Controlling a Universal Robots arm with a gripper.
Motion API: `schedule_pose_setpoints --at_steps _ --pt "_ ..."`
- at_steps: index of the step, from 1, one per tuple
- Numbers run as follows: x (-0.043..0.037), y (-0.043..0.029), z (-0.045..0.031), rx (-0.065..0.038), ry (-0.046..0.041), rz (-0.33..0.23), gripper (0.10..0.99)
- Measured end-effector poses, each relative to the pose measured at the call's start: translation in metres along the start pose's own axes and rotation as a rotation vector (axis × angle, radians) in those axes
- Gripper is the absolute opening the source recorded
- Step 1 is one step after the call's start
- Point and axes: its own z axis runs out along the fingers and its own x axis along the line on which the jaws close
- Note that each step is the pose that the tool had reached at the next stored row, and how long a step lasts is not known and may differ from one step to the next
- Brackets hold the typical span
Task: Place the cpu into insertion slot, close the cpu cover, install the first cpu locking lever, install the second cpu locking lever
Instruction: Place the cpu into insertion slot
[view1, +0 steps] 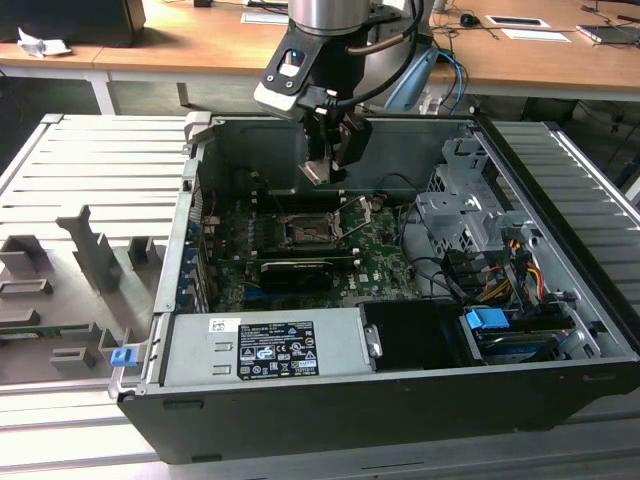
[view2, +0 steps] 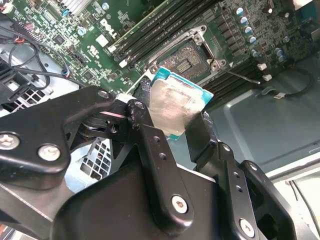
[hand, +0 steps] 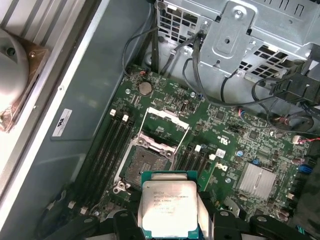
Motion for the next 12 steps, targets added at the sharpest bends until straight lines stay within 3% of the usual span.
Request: schedule_pose_setpoints --at_steps 12 --pt "-0.0001 -0.0004 0.0052 0.001 -0.0005 0.01 0.525"
